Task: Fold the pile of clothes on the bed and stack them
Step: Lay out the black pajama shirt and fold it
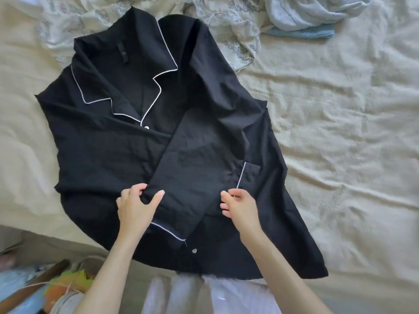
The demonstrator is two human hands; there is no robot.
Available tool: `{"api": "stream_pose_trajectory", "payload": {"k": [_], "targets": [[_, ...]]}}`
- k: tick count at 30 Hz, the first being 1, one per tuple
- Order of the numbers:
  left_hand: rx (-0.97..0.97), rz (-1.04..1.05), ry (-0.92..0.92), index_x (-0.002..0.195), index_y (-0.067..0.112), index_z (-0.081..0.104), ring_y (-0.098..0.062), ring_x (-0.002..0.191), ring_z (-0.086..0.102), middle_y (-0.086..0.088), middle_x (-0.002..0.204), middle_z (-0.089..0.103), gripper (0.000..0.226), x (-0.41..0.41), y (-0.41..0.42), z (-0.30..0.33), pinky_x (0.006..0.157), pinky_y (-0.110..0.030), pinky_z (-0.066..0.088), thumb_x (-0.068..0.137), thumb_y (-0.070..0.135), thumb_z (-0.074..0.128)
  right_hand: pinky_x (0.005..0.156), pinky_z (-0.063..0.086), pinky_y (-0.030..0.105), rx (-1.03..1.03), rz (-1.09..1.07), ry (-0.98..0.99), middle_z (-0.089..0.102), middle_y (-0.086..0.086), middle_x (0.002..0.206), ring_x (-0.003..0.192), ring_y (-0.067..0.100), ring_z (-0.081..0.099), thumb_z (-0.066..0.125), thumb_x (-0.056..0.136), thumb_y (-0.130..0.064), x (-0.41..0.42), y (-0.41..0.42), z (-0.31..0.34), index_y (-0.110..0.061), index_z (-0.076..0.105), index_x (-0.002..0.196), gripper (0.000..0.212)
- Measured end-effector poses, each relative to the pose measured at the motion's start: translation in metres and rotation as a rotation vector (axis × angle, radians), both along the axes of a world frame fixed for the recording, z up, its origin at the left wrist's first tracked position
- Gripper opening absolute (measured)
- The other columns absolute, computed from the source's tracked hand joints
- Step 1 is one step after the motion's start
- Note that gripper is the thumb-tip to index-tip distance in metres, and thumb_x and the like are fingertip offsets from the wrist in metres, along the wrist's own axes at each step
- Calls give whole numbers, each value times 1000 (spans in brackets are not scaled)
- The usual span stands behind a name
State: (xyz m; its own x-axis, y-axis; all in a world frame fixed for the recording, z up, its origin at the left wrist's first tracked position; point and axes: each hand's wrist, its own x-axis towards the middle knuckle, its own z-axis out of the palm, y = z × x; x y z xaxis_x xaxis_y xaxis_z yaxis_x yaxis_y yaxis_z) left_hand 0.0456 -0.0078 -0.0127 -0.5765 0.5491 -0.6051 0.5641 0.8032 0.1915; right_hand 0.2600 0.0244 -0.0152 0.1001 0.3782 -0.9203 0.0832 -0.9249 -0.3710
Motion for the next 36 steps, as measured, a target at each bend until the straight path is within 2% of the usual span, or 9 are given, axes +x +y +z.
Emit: {"api": "stream_pose_trajectory", "payload": {"k": [9,10,11,14,18,21,25,30,36], "targets": [[254,189,-345,93,24,58,-7,87,60,8,90,64,4,-42,-62,21,69,-18,43,92,28,56,80,49,31,-170,25,81,49,0,83,77,18,53,63,90,-21,-64,-42,10,-9,51,117,32],[282,204,-354,94,24,57,-5,90,60,9,92,64,4,-48,-71,23,71,-16,43,92,27,56,78,48,30,-176,63,82,48,3,81,77,19,51,63,90,-20,-70,-50,8,12,26,118,56],[297,223,-358,97,23,58,-5,93,59,9,95,64,6,-54,-81,25,74,-16,44,93,26,56,74,47,29,-122,121,85,48,5,82,76,19,51,63,90,-19,-77,-59,9,-17,27,87,36],[286,317,-379,106,15,58,-17,103,59,-3,107,65,14,-69,-116,25,90,-31,48,93,18,57,61,43,16,-41,348,91,59,-3,77,70,10,58,61,91,-22,-90,-85,11,-15,49,71,25],[237,479,-426,108,10,57,-25,101,58,-14,109,62,20,-75,-157,17,85,-30,42,89,5,60,75,49,27,-128,516,192,67,1,90,85,14,65,54,96,-26,-83,-107,12,-18,58,84,15],[179,521,-440,112,9,55,-25,99,56,-16,109,59,24,-75,-172,6,81,-27,38,89,7,61,83,52,36,42,529,-105,71,4,82,79,19,67,54,93,-29,-63,-105,8,-21,60,77,19],[130,381,-405,126,7,48,-28,109,53,-15,121,54,39,-69,-171,-7,91,-33,42,89,8,60,90,50,47,230,180,-506,67,7,77,85,30,66,56,88,-35,-23,-77,5,-12,57,87,23],[231,4,27,132,4,45,-39,117,44,-20,131,45,51,-39,-154,-1,95,-47,38,84,4,63,82,52,39,148,85,-523,56,9,106,88,23,59,62,86,-36,14,-35,-5,-7,48,121,47],[326,-314,20,119,4,58,-35,118,48,-17,126,51,40,32,-145,12,92,-45,43,80,2,66,57,46,26,72,104,-299,48,0,69,56,13,47,66,87,-28,18,-21,-8,-16,52,79,20]]}}
